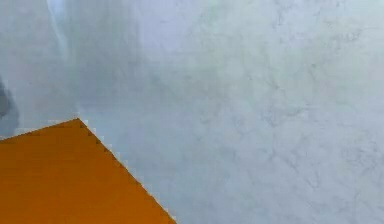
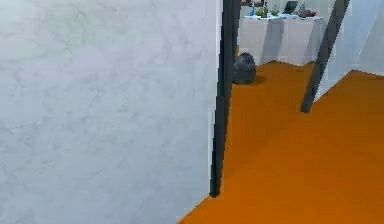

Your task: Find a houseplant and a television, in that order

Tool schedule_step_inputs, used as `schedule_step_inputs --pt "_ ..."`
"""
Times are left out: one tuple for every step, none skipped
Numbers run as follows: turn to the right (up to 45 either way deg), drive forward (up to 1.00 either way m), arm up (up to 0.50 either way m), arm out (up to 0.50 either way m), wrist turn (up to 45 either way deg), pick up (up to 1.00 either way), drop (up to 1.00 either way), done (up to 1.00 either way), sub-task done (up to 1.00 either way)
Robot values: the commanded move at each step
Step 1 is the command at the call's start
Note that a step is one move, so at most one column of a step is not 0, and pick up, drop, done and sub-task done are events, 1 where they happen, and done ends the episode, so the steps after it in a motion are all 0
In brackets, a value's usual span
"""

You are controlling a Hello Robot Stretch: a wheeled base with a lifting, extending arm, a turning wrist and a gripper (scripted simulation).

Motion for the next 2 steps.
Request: schedule_step_inputs --pt "-33.0 0.0 0.0 0.0 0.0 0.0 0.0 0.0 0.0" --pt "0.0 1.0 0.0 0.0 0.0 0.0 0.0 0.0 0.0"
